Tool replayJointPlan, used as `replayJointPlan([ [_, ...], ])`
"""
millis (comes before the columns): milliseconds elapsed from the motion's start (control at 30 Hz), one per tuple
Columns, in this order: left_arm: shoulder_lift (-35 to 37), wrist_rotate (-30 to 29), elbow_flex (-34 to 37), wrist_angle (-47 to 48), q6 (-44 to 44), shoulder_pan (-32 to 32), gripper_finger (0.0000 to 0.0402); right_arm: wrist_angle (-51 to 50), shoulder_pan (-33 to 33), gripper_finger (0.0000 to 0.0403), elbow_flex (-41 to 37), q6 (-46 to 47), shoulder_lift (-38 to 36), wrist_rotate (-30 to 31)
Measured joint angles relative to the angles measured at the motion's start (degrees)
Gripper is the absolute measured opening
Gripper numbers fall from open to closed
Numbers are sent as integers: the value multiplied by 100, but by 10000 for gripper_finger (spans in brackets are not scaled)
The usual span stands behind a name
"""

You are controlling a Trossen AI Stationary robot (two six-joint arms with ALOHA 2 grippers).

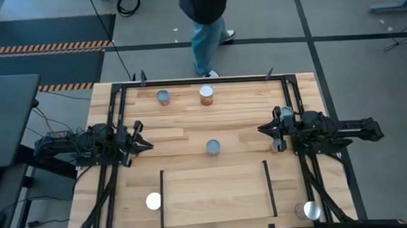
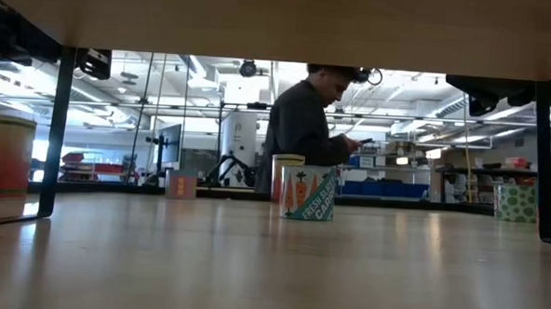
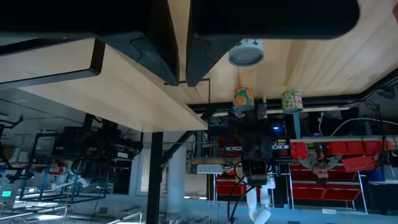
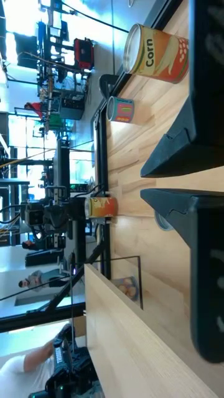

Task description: Pick and place cans onto a shelf

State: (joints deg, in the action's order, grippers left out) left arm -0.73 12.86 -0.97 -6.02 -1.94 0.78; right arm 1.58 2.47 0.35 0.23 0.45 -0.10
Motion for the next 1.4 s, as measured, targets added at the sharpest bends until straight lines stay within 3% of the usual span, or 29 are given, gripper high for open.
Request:
replayJointPlan([
  [533,-2,0,-1,-89,-35,-1,36,2,0,47,-1,0,0,0],
  [767,-2,-849,-7,-453,-663,1,35,1,0,47,0,0,1,0],
  [967,-130,-1175,-232,-316,-1073,2,17,2,-1,47,0,0,0,0],
  [1167,-814,-1606,-1417,1661,-1936,2,5,0,0,47,1,1,0,0],
  [1400,-2029,-1884,-3143,4020,-2195,0,2,0,0,47,-1,2,0,0],
])
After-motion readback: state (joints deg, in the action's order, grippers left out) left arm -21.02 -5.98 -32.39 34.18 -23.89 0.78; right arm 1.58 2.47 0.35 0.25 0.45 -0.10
